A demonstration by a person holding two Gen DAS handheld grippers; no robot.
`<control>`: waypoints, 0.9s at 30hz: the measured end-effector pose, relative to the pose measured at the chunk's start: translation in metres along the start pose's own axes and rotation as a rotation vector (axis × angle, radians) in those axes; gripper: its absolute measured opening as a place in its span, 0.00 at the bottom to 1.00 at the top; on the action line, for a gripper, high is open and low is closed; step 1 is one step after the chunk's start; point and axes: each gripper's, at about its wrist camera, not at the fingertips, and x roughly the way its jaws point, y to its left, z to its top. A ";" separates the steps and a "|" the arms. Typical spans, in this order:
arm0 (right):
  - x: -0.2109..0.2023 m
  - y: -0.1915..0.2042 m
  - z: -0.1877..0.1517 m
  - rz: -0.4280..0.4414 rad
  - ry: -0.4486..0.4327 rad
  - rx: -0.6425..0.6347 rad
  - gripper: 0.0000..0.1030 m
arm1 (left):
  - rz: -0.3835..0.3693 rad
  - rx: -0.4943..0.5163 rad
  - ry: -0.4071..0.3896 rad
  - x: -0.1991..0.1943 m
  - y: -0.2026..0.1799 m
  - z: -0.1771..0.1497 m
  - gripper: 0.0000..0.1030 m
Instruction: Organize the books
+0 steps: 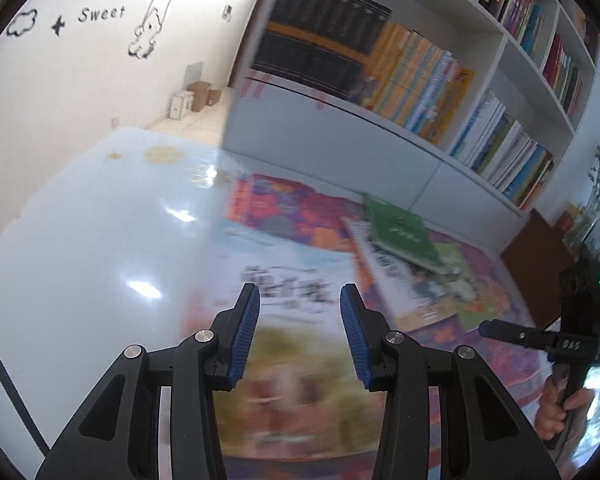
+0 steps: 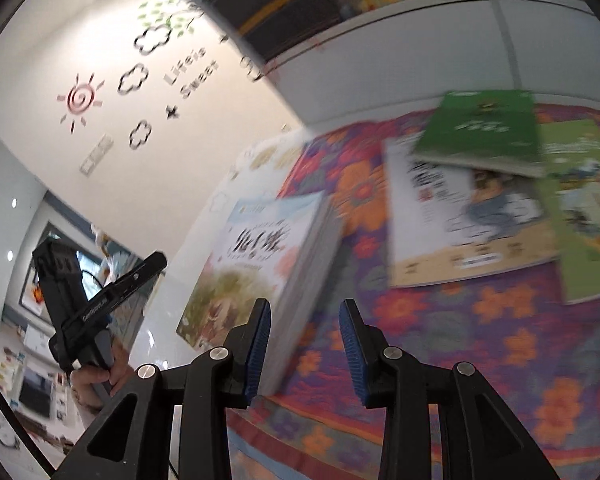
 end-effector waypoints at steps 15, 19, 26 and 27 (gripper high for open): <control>-0.131 -0.224 0.006 -0.188 -0.237 0.235 0.34 | -0.217 0.117 0.248 0.166 -0.236 -0.042 0.39; -0.128 -0.271 0.007 -0.174 -0.279 0.290 0.34 | -0.192 0.152 0.305 0.211 -0.266 -0.067 0.39; -0.125 -0.300 0.003 -0.188 -0.284 0.347 0.34 | -0.230 0.121 0.324 0.240 -0.260 -0.094 0.39; -0.123 -0.303 0.002 -0.181 -0.285 0.354 0.34 | -0.234 0.128 0.319 0.239 -0.260 -0.095 0.39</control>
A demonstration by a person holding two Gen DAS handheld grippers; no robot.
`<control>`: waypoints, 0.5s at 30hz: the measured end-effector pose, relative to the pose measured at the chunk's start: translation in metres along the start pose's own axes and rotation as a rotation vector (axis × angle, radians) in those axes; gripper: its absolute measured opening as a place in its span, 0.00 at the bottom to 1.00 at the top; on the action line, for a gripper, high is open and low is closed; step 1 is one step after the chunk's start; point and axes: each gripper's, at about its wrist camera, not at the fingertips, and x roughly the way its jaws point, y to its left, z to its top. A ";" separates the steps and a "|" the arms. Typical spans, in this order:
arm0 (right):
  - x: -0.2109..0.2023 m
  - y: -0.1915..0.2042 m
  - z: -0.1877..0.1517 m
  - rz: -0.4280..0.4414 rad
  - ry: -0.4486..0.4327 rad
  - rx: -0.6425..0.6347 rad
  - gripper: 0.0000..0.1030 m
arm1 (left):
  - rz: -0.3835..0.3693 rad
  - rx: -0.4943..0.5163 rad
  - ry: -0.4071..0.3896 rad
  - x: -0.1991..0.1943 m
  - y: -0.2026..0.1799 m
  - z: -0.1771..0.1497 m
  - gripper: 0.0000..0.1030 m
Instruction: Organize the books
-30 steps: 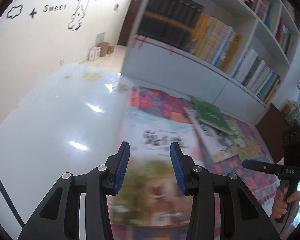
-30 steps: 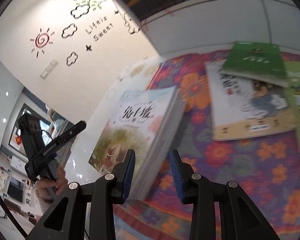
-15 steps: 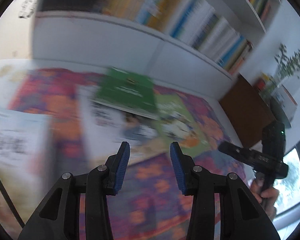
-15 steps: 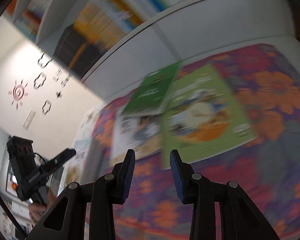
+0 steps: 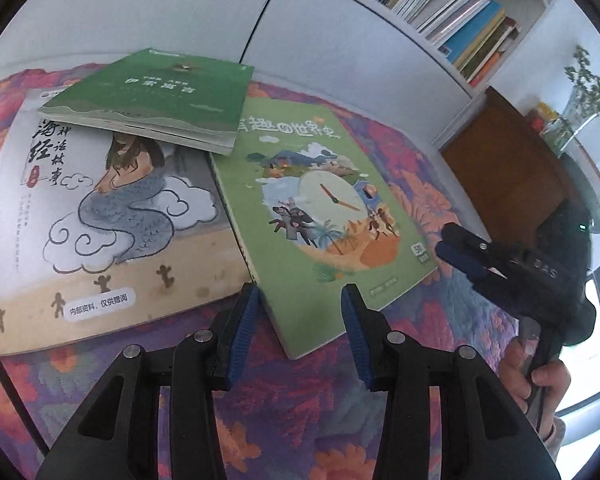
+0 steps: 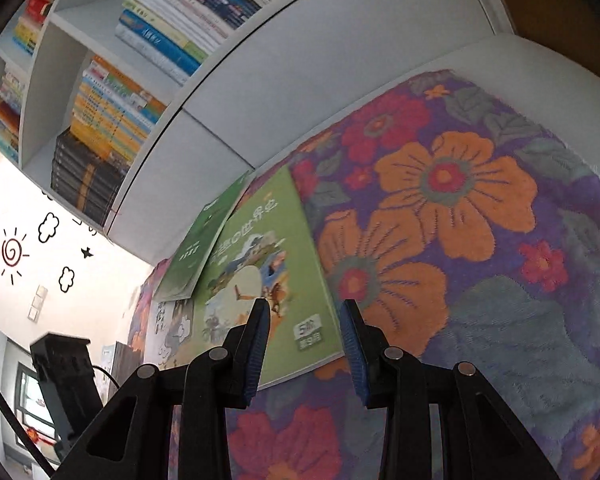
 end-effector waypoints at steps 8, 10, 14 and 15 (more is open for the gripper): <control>0.014 -0.005 -0.008 0.032 0.009 0.007 0.35 | 0.065 0.085 -0.051 0.000 -0.013 -0.011 0.43; 0.015 -0.006 -0.008 0.034 0.008 0.007 0.35 | 0.060 0.088 -0.051 0.000 -0.012 -0.010 0.45; 0.015 -0.004 -0.008 0.027 0.010 -0.006 0.35 | 0.030 0.069 -0.051 0.000 -0.008 -0.009 0.46; 0.015 -0.002 -0.008 0.021 0.011 -0.014 0.35 | 0.029 0.070 -0.051 0.000 -0.008 -0.010 0.47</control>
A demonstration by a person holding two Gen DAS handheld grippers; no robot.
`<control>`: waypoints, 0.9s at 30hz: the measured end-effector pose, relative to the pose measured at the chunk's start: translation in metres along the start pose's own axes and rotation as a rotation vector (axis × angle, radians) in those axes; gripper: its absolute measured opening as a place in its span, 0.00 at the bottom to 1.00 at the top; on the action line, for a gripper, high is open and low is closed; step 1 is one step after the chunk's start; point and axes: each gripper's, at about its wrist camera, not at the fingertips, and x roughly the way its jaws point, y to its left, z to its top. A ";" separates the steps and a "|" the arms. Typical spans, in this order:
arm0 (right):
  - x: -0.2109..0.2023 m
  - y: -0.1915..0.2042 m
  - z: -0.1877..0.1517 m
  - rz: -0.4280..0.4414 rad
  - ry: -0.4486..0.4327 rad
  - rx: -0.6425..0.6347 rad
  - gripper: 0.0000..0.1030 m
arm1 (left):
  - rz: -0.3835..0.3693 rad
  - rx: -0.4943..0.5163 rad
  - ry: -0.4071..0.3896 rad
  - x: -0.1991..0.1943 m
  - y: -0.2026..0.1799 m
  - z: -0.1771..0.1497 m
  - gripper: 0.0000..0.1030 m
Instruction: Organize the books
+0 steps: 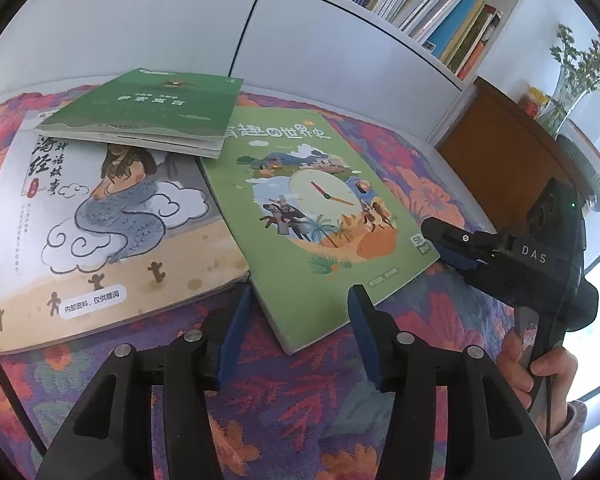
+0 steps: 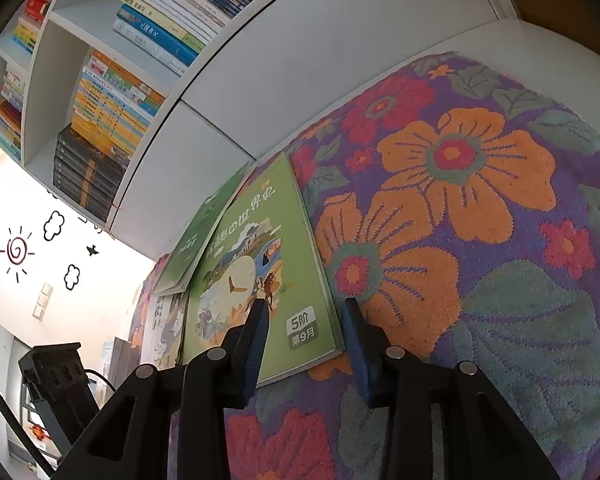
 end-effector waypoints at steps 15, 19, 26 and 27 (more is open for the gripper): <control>0.000 0.043 -0.012 -0.240 0.107 -0.224 0.39 | 0.022 0.044 0.046 -0.001 -0.005 0.002 0.47; -0.010 0.048 -0.025 -0.251 0.160 -0.240 0.40 | 0.008 0.057 0.098 -0.010 -0.007 -0.005 0.47; -0.044 0.050 -0.063 -0.215 0.203 -0.220 0.40 | -0.013 0.073 0.145 -0.039 -0.015 -0.040 0.47; -0.049 0.051 -0.070 -0.214 0.205 -0.223 0.40 | -0.011 0.075 0.146 -0.043 -0.016 -0.044 0.47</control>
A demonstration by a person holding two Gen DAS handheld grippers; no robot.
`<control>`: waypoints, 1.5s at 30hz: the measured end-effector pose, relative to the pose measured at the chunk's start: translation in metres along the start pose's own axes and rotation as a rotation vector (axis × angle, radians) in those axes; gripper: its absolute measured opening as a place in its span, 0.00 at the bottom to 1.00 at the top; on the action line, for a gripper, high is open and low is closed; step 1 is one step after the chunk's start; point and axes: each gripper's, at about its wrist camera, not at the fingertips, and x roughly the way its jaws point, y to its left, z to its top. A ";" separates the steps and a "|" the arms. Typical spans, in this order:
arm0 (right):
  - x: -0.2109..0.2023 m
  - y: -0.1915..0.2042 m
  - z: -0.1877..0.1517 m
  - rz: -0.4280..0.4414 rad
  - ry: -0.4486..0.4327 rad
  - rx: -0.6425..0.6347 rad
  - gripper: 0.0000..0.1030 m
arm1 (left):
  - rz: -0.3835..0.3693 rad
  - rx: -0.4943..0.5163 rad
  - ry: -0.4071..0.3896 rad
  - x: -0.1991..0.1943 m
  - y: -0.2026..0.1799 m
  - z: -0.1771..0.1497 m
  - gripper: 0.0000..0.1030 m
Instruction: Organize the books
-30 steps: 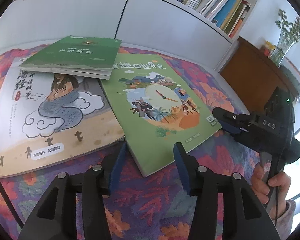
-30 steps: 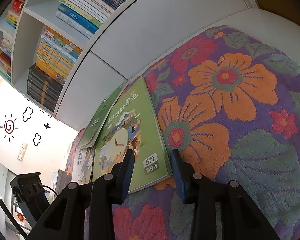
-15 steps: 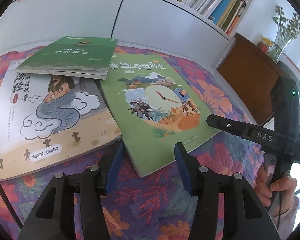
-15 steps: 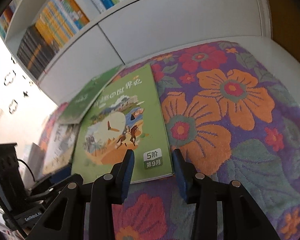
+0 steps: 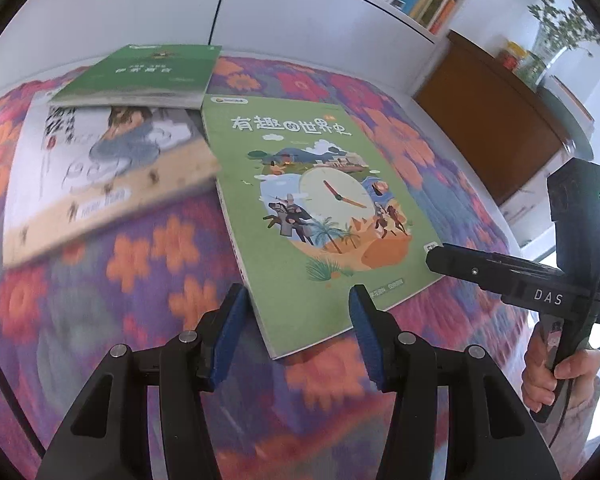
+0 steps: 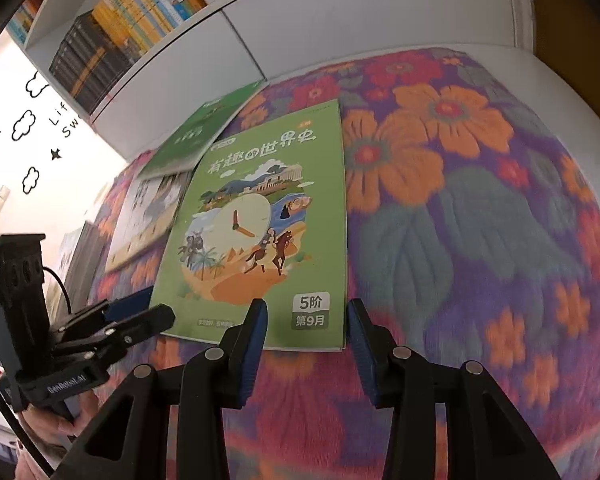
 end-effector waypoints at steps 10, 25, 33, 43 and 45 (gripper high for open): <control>-0.035 0.009 -0.073 0.087 0.009 0.024 0.40 | -0.063 -0.029 0.000 -0.044 -0.006 -0.063 0.47; -0.058 0.040 -0.143 0.109 0.018 -0.016 0.40 | -0.102 -0.073 -0.016 -0.084 0.000 -0.124 0.47; -0.056 0.039 -0.140 0.081 -0.019 0.020 0.39 | -0.050 -0.089 -0.070 -0.089 0.002 -0.111 0.47; -0.046 0.030 -0.118 0.082 -0.030 0.054 0.39 | 0.030 -0.099 -0.040 -0.072 0.012 -0.094 0.47; -0.044 0.028 -0.115 0.092 -0.026 0.057 0.39 | 0.033 -0.104 -0.031 -0.068 0.015 -0.094 0.47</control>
